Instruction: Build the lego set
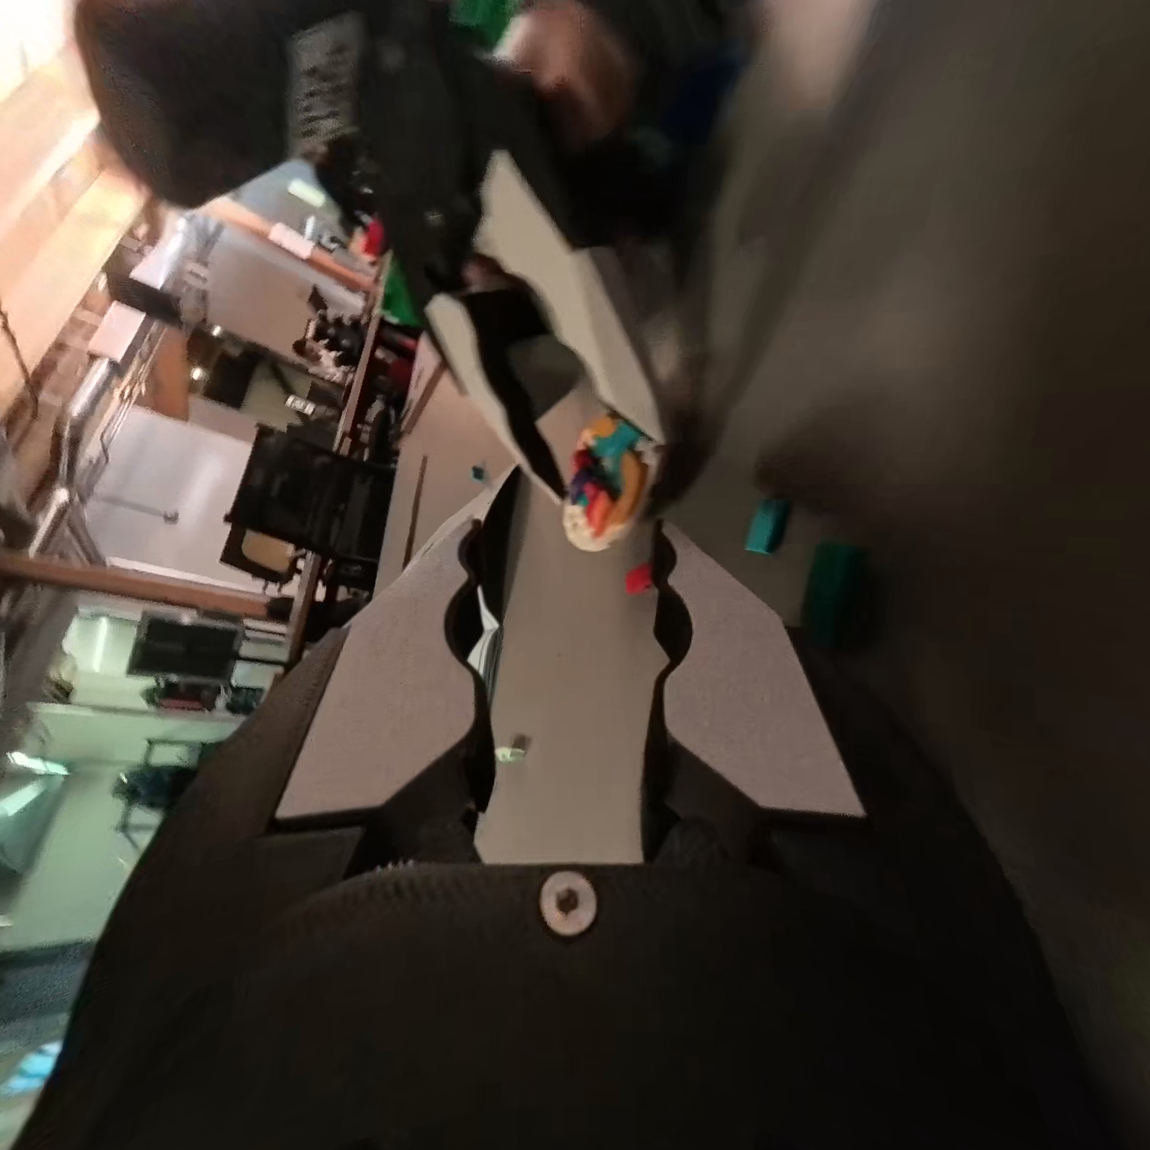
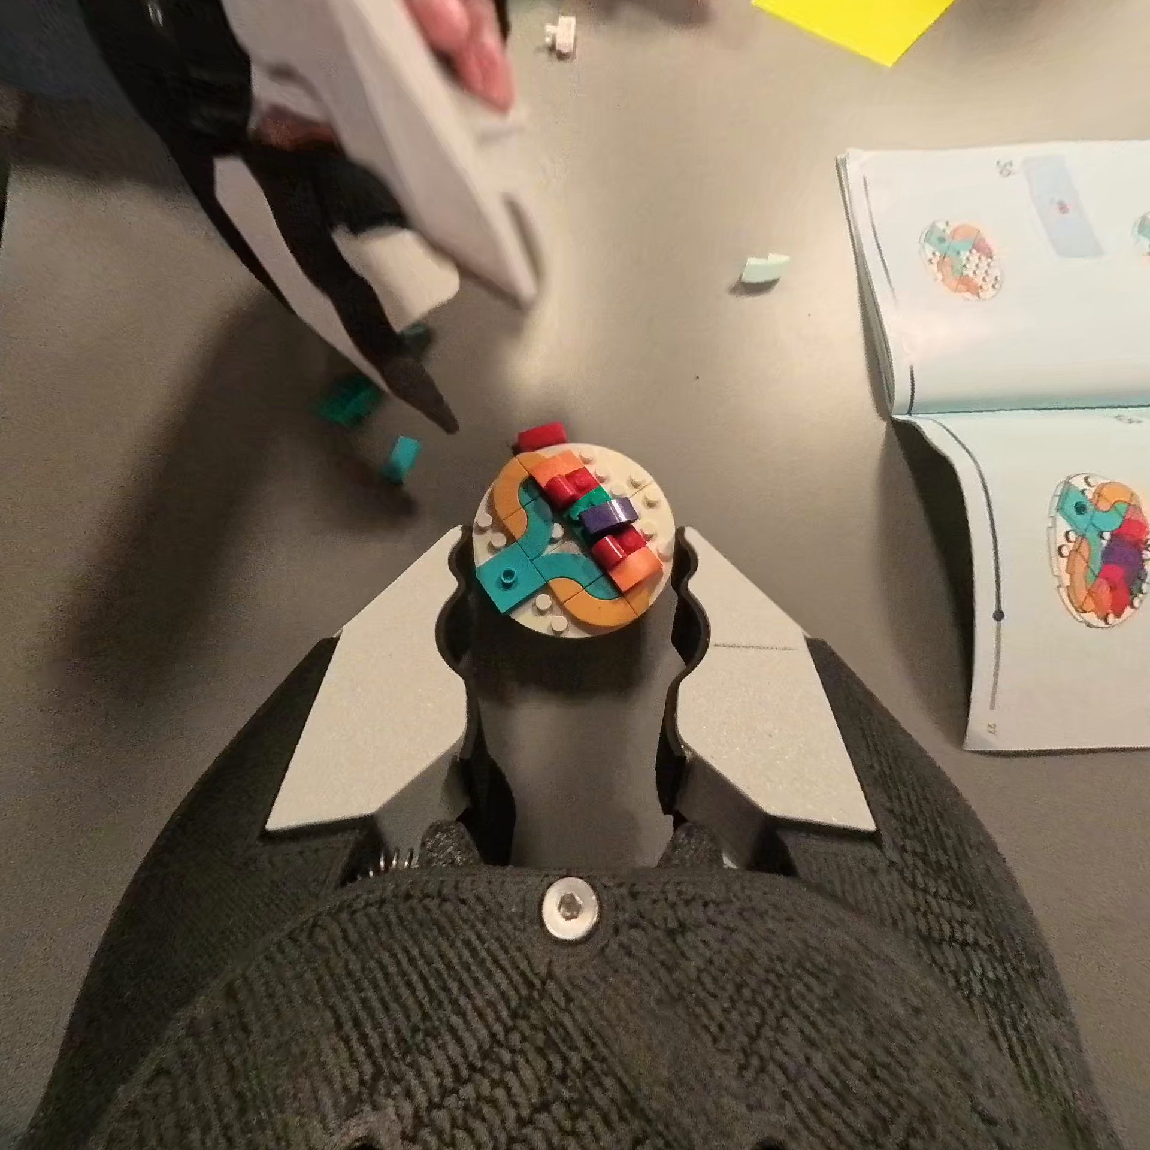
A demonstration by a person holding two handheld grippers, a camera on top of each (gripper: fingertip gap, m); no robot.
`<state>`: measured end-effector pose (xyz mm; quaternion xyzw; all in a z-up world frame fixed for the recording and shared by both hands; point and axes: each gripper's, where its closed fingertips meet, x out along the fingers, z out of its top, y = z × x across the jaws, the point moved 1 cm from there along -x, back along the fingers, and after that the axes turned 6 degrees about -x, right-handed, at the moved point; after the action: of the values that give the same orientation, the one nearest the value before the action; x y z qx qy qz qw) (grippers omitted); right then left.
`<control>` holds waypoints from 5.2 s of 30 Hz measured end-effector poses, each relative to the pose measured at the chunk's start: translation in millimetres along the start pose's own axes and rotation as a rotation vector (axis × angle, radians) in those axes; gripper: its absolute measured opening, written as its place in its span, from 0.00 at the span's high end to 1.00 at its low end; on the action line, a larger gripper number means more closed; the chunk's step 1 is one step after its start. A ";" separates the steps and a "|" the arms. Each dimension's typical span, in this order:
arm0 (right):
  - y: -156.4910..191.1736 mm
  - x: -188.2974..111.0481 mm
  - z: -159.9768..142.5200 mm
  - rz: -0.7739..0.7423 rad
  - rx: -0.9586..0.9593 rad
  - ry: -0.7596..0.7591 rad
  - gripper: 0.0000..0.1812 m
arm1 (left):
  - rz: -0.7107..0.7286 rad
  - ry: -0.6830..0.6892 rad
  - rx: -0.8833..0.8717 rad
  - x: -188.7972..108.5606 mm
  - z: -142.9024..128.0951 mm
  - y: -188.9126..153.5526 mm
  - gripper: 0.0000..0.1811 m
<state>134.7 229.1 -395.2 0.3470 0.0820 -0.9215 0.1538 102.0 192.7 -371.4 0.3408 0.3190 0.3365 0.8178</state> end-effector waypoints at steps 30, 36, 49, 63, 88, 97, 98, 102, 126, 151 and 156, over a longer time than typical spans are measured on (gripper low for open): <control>10.8 -6.7 46.7 -0.007 -0.074 -0.029 0.70 | 0.338 0.090 0.708 3.0 -4.6 16.2 0.96; 10.1 -13.1 51.8 -0.070 -0.135 -0.065 0.63 | 0.360 0.088 0.657 -0.1 -6.7 21.8 0.96; 5.0 -16.7 66.3 -0.339 -0.487 -0.307 0.52 | 0.385 0.064 0.500 -14.8 -23.5 38.1 0.96; 2.2 4.4 67.3 -0.600 -0.803 -0.186 0.53 | 0.356 0.035 0.382 -16.0 -24.9 36.5 0.96; -2.7 -12.8 62.2 -0.557 -0.704 -0.239 0.57 | 0.356 0.024 0.356 -19.5 -24.2 36.0 0.96; 0.1 -9.3 63.8 -0.536 -0.698 -0.251 0.58 | 0.350 0.021 0.362 -19.4 -22.1 34.6 0.96; 0.1 -9.4 63.6 -0.534 -0.696 -0.251 0.58 | 0.352 0.020 0.357 -19.7 -21.9 35.1 0.96; 0.4 -11.0 61.6 -0.522 -0.698 -0.238 0.57 | 0.356 0.023 0.360 -19.4 -21.4 35.7 0.96; 26.0 -25.4 87.2 -0.019 -0.178 -0.335 0.82 | 0.344 -0.112 0.446 -17.6 14.2 18.7 0.96; 17.2 -29.0 64.1 0.051 -0.124 -0.339 0.91 | 0.316 -0.123 0.469 -16.0 13.7 14.7 0.96; -19.0 -32.3 12.3 -0.158 -0.084 -0.103 0.91 | 0.312 -0.111 0.468 -15.5 10.5 15.2 0.96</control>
<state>143.6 251.1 -363.7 0.2849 0.1398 -0.9431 0.0993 96.1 185.4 -349.2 0.5832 0.2866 0.3564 0.6714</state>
